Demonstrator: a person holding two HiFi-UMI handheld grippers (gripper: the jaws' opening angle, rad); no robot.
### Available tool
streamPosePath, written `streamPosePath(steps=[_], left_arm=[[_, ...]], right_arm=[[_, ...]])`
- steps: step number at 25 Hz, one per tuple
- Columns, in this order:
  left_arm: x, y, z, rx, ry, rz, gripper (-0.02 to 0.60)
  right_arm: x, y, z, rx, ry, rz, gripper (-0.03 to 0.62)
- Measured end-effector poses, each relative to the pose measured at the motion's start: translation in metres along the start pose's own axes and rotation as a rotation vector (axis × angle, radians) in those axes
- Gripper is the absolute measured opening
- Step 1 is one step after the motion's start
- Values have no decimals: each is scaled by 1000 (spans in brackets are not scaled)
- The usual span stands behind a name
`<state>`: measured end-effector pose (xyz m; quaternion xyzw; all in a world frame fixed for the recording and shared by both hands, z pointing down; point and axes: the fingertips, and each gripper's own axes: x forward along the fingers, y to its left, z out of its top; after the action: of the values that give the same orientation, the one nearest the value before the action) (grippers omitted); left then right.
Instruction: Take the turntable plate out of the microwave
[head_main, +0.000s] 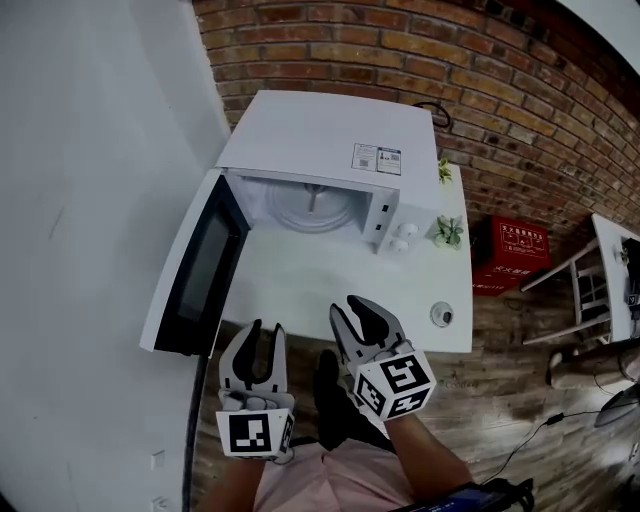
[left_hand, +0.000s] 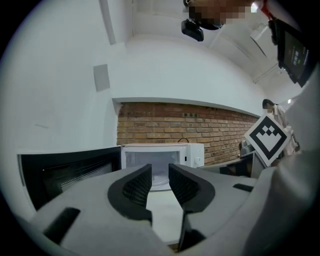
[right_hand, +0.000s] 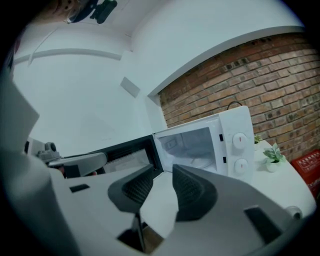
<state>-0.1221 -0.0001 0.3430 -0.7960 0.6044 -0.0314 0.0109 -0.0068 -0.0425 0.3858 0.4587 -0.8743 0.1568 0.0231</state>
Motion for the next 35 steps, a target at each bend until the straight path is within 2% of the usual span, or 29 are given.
streamPosePath(steps=[8, 17, 25, 35], left_arm=[[79, 35, -3, 4, 16, -3, 104], [151, 58, 34, 36, -50, -9, 101], [174, 63, 50, 56, -72, -17, 98], [189, 81, 31, 43, -24, -45, 92]], right_arm=[[73, -35, 14, 23, 14, 0, 124], [134, -56, 56, 7, -11, 30, 123], [156, -54, 76, -11, -31, 58, 120], [179, -63, 57, 32, 14, 6, 120]])
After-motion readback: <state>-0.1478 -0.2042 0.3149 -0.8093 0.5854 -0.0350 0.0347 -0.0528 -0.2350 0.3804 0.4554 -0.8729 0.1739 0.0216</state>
